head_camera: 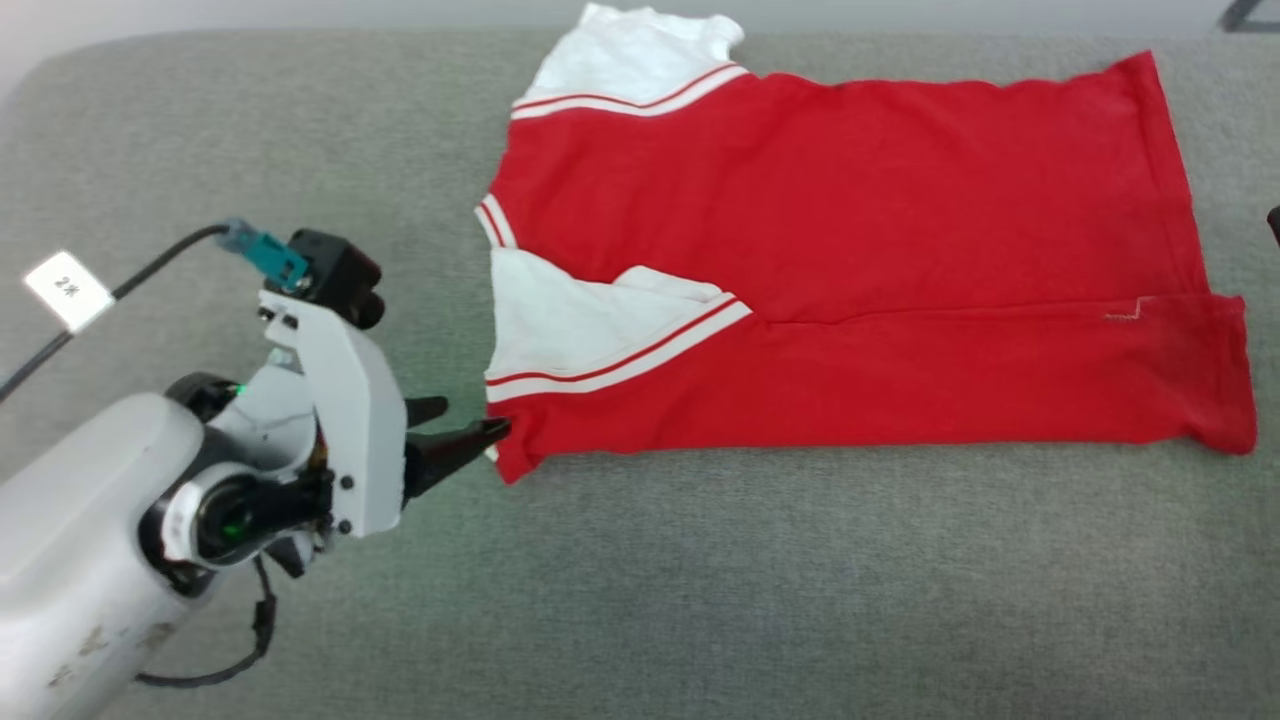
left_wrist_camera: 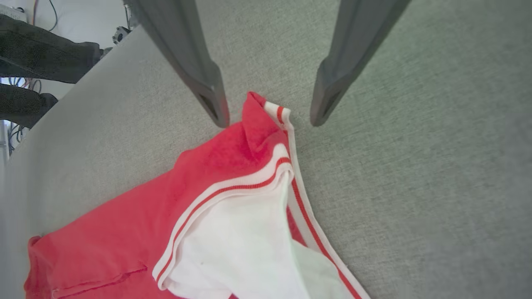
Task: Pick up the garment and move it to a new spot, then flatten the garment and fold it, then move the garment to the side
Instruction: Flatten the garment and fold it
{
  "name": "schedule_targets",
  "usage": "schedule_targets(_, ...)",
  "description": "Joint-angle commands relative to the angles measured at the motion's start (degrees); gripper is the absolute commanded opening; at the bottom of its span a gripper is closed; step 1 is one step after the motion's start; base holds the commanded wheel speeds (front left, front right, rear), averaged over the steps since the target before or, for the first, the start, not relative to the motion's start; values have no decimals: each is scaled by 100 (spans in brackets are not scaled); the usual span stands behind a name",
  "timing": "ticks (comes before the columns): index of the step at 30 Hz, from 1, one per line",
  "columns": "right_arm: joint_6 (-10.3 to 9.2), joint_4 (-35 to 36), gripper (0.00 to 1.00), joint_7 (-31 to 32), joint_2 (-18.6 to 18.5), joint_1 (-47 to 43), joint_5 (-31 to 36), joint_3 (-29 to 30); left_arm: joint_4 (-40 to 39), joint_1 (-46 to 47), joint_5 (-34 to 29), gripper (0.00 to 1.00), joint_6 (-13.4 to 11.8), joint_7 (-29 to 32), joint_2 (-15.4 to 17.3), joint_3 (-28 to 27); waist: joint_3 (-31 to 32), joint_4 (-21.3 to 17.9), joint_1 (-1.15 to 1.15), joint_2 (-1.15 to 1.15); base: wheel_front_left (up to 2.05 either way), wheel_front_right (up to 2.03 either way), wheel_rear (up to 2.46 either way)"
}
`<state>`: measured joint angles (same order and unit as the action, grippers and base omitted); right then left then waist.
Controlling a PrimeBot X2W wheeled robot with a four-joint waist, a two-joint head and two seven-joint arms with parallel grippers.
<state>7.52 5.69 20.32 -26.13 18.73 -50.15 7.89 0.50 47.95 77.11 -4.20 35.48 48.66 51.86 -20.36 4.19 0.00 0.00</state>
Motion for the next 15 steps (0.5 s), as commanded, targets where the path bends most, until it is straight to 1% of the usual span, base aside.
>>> schedule_targets(1,-6,-26,100,-55,-6,98,-70,-26,111,54,115,100,-5,75,-110,9,-167,-186,0,0,0,0,0)
schedule_targets(5,-6,-62,100,-123,-54,123,-97,-47,375,23,155,100,57,153,-261,92,-301,-341,0,0,0,0,0)
schedule_targets(9,-6,-75,100,-173,-100,154,-129,-60,655,-96,171,100,161,96,-359,152,-377,-456,0,0,0,0,0)
schedule_targets(10,-6,-75,100,-177,-117,155,-132,-62,707,-136,195,93,177,85,-391,167,-389,-476,0,0,0,0,0)
schedule_targets(11,-6,-72,100,-160,-138,152,-147,-65,748,-176,213,74,212,72,-418,181,-400,-493,0,0,0,0,0)
schedule_targets(12,-5,-73,100,-135,-159,149,-156,-69,768,-209,221,47,237,70,-442,197,-408,-505,0,0,0,0,0)
schedule_targets(13,-5,-75,100,-99,-190,142,-162,-85,781,-240,244,28,265,69,-466,210,-416,-513,0,0,0,0,0)
schedule_targets(14,-6,-77,100,-20,-231,122,-183,-116,796,-257,248,0,285,45,-483,211,-420,-517,0,0,0,0,0)
schedule_targets(15,-5,-62,100,68,-299,84,-167,-160,809,-272,262,0,308,15,-511,202,-423,-517,0,0,0,0,0)
